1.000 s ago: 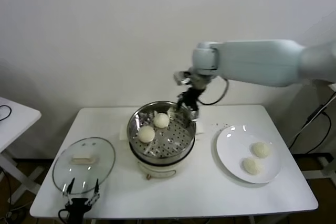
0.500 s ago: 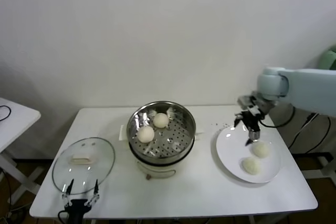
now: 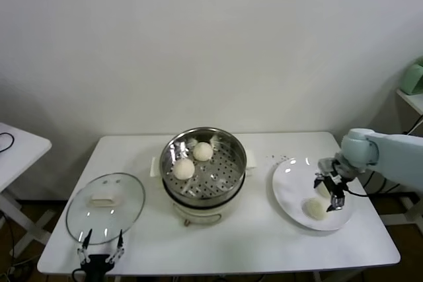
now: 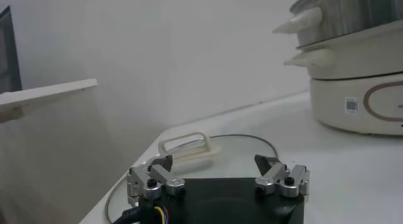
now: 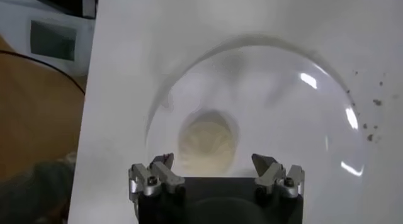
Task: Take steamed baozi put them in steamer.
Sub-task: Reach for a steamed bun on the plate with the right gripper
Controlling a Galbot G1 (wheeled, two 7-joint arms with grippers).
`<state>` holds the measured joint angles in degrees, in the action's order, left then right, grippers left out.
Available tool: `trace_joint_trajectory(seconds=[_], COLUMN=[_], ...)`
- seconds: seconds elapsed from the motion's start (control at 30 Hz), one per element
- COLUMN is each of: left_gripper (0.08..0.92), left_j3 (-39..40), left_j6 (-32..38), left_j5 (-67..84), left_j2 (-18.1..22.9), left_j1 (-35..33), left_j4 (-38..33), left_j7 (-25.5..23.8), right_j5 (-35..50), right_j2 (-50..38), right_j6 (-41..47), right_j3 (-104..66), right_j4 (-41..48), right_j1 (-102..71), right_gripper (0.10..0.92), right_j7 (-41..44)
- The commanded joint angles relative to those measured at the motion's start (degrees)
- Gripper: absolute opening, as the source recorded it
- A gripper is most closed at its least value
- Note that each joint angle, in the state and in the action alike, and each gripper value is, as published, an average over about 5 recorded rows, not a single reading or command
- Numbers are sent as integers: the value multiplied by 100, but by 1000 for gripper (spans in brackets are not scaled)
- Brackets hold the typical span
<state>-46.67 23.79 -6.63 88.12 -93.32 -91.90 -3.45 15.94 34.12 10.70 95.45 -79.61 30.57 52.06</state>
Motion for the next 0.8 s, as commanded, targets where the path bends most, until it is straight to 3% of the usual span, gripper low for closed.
trace_joint_trajectory(seconds=[0.03, 0.43, 0.8], left_gripper=[823, 823, 823], left_j3=[3, -10, -10], left_j6=[7, 2, 11], left_j5=[-28, -49, -55], left_j2=[3, -6, 2], left_j1=[-7, 8, 19], left_j4=[9, 33, 39], left_j7=[4, 6, 12], right_j5=[-360, -465, -515], right_j2=[-145, -34, 15], right_j6=[46, 107, -17], right_j3=[-795, -983, -630], right_j4=[260, 338, 97], right_j1=[-965, -1206, -582], right_gripper=[823, 820, 663], right_j7=[-154, -195, -133])
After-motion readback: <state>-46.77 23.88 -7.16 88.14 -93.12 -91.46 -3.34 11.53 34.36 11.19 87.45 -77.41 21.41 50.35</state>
